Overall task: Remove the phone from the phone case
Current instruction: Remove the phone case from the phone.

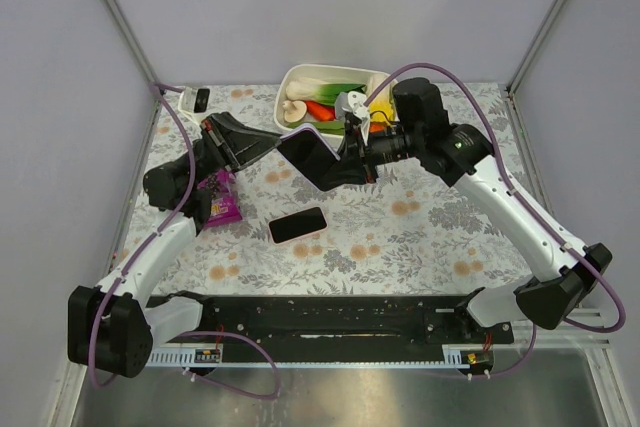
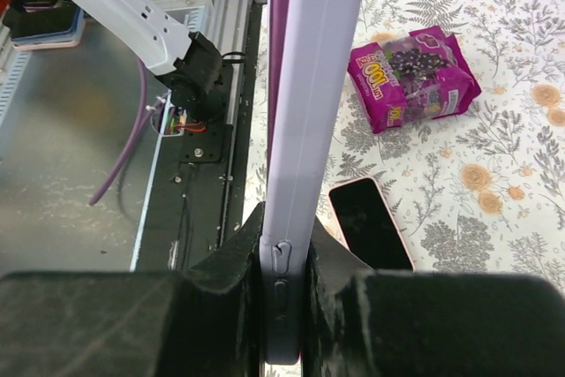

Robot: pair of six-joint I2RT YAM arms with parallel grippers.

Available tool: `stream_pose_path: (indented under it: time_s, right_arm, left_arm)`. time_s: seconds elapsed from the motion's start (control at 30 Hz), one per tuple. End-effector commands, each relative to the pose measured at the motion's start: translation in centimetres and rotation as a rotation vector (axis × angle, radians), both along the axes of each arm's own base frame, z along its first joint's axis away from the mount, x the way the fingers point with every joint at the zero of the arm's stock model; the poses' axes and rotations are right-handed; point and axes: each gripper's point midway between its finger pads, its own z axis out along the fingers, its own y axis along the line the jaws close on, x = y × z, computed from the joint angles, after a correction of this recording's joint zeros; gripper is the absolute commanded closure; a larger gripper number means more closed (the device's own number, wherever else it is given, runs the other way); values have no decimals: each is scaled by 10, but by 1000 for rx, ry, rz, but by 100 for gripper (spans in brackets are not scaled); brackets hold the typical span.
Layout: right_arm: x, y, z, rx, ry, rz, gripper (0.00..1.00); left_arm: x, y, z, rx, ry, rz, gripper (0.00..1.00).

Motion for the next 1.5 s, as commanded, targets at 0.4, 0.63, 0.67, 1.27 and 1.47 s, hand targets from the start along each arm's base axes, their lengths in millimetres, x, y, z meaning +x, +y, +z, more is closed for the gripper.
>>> stream_pose_path:
  time_s: [0.4, 0.63, 0.67, 1.27, 1.47]
  right_arm:
    - [-45, 11, 15, -5, -170, 193, 100]
    - [-60, 12, 20, -14, -194, 242, 100]
    - [-61, 12, 20, -15, -196, 247, 100]
    - [-74, 19, 35, 19, -108, 307, 100]
    - [-81, 18, 43, 40, -93, 333, 100]
  left_arm:
    - [45, -10, -32, 12, 280, 56, 100]
    - [58, -19, -63, 129, 368, 79, 100]
    - [60, -20, -66, 142, 380, 82, 100]
    - [40, -43, -63, 418, 74, 99, 100]
    - [25, -58, -60, 501, -79, 68, 100]
